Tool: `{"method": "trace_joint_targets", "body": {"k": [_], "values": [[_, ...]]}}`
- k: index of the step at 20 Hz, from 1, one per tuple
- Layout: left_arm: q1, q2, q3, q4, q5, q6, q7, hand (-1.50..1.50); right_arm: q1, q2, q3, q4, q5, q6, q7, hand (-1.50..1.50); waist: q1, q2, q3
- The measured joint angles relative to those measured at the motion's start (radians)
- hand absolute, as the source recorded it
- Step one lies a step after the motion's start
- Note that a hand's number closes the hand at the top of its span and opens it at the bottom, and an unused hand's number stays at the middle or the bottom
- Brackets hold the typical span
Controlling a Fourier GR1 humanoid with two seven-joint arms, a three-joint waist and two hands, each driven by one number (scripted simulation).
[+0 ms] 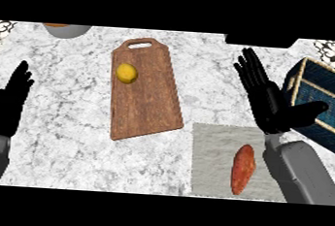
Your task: Pick the sweet potato from the placemat and place it in the basket
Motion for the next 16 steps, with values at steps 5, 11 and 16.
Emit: {"method": "trace_joint_targets", "body": {"k": [5,11,16], "values": [[0.078,-0.086,-0.05,0.037,0.032,-0.038,0.017,0.0,0.006,-0.019,-0.058,-0.02,-0.046,0.055,-0.024,1.5,0.007,-0.003,0.03],[0.162,-0.147,-0.106,0.057,0.069,-0.117,0.018,0.0,0.07,0.03,0.1,-0.1,0.079,0.091,-0.106,-1.5,0.01,-0.011,0.042],[0.203,-0.153,-0.11,0.037,0.07,-0.133,-0.002,0.0,0.124,0.067,0.249,-0.172,0.313,-0.108,-0.007,-1.5,0.004,-0.018,0.045]]}}
